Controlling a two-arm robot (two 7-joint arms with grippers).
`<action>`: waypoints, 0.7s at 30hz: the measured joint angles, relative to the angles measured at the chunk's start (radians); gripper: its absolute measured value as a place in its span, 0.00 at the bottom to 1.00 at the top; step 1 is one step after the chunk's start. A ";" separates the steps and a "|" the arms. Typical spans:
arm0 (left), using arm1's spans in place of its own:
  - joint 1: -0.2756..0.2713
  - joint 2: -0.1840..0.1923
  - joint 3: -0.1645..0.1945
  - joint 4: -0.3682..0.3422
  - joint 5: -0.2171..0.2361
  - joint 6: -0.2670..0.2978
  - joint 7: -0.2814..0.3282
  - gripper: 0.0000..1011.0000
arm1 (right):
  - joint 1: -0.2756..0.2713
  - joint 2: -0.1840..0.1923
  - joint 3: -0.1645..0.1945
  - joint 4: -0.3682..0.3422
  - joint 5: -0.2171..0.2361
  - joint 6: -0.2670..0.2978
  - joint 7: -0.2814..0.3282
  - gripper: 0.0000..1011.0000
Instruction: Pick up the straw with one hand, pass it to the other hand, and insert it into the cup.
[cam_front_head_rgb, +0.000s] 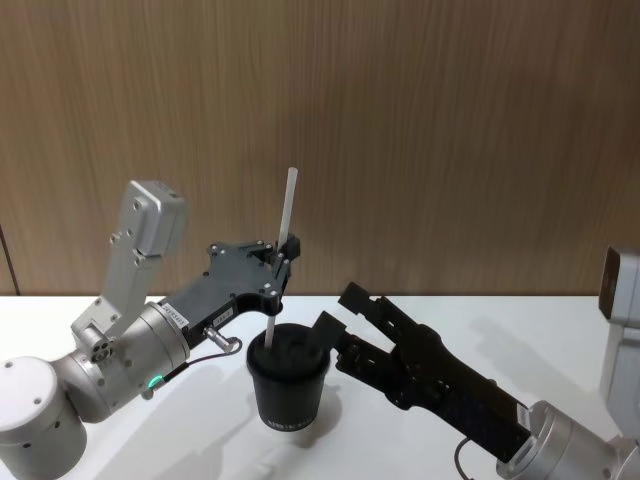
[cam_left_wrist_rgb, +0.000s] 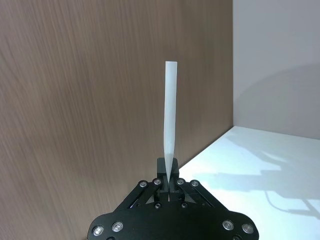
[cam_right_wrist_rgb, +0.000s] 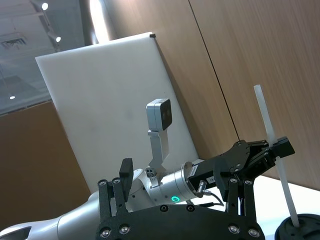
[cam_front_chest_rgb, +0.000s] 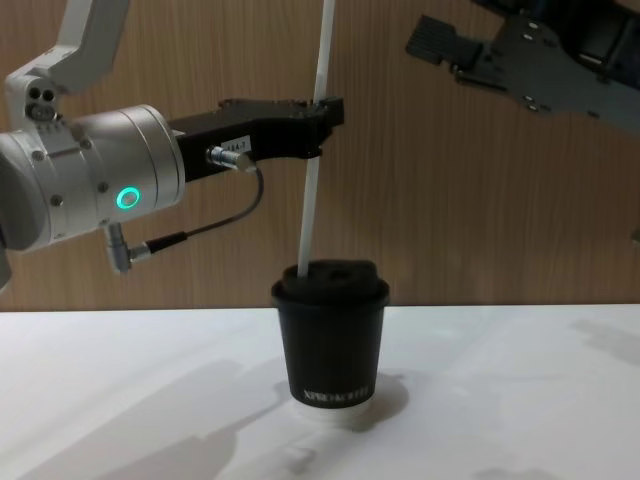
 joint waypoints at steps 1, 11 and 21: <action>0.000 0.000 0.000 0.000 0.000 0.001 -0.001 0.00 | 0.000 0.000 0.000 0.000 0.000 0.000 0.000 0.99; 0.003 -0.007 -0.005 0.003 0.001 0.006 -0.014 0.00 | 0.000 0.000 0.000 0.000 0.000 0.000 0.000 0.99; 0.006 -0.013 -0.011 0.003 0.006 0.007 -0.021 0.00 | 0.000 0.000 0.000 0.000 0.000 0.000 0.000 0.99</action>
